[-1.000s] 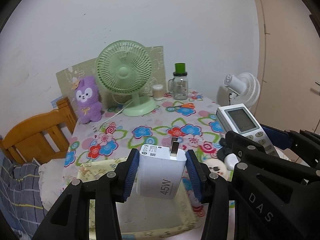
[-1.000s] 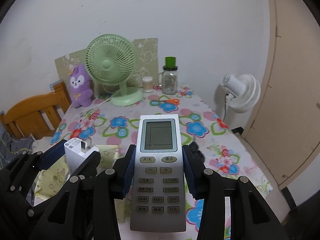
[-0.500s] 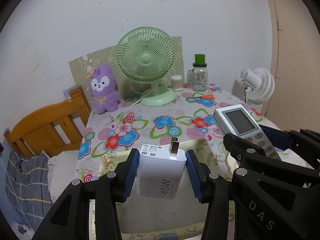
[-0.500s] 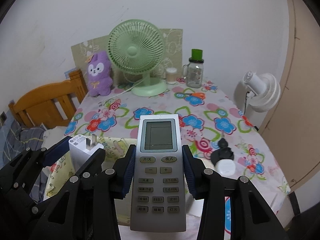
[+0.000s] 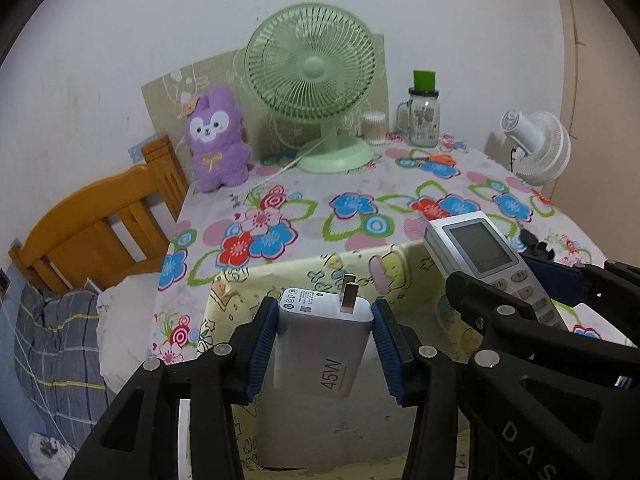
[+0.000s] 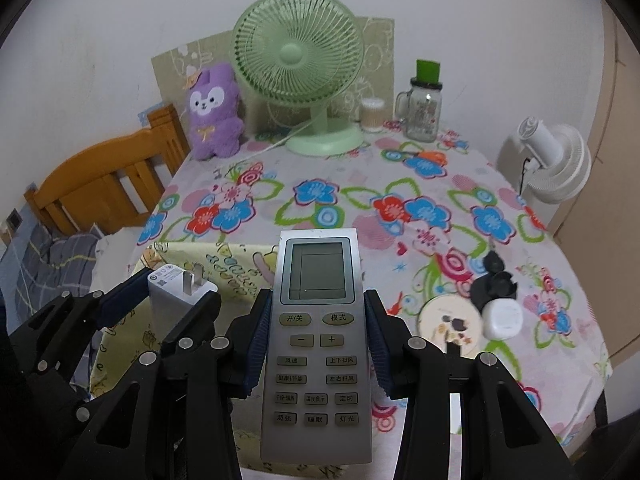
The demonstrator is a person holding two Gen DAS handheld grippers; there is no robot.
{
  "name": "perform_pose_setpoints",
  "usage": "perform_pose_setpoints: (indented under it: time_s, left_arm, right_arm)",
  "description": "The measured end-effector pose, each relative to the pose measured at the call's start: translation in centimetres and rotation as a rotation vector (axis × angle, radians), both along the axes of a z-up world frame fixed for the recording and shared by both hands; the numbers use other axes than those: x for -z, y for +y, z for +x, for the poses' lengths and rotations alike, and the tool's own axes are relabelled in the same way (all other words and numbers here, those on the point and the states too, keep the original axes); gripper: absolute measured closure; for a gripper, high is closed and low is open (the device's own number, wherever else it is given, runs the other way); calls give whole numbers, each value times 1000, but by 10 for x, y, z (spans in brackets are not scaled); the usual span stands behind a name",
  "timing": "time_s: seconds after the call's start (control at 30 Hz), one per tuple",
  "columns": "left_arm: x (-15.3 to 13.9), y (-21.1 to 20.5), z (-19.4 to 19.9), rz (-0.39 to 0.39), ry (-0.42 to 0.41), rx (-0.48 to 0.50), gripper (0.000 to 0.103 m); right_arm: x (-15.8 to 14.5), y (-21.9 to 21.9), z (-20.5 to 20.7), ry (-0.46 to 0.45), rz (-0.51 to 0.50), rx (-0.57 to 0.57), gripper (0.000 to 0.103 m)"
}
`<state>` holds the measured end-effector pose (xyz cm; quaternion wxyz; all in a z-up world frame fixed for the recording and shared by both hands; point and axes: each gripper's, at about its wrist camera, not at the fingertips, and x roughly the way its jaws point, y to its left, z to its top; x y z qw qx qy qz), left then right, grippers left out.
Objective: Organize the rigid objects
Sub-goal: 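Lower the charger into the yellow box and open the left tool while the right tool releases the remote inside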
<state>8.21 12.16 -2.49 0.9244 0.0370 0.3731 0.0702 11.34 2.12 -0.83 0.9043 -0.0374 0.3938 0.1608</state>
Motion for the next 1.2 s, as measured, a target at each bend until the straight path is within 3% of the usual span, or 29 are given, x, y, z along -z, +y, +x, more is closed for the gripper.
perform_pose_setpoints:
  time_s: [0.13, 0.43, 0.57, 1.03, 1.1, 1.17, 1.2]
  left_arm:
    - [10, 6, 6, -13, 31, -9, 54]
    - [21, 21, 12, -66, 77, -40, 54]
    - [24, 21, 9, -37, 84, -63, 53]
    - [16, 23, 5, -67, 81, -68, 20]
    - [14, 21, 4, -67, 76, -67, 17]
    - [10, 19, 0, -71, 61, -64, 15]
    - [9, 18, -2, -73, 56, -62, 13]
  right_arm:
    - [10, 6, 7, 33, 0, -1, 56]
    - [17, 21, 7, -8, -58, 10, 55]
    - [26, 22, 11, 37, -38, -1, 55]
    - [18, 23, 6, 3, -60, -3, 48]
    - [15, 22, 4, -4, -59, -5, 43]
    - [11, 20, 0, -29, -78, 13, 28]
    - [8, 19, -2, -47, -81, 17, 27]
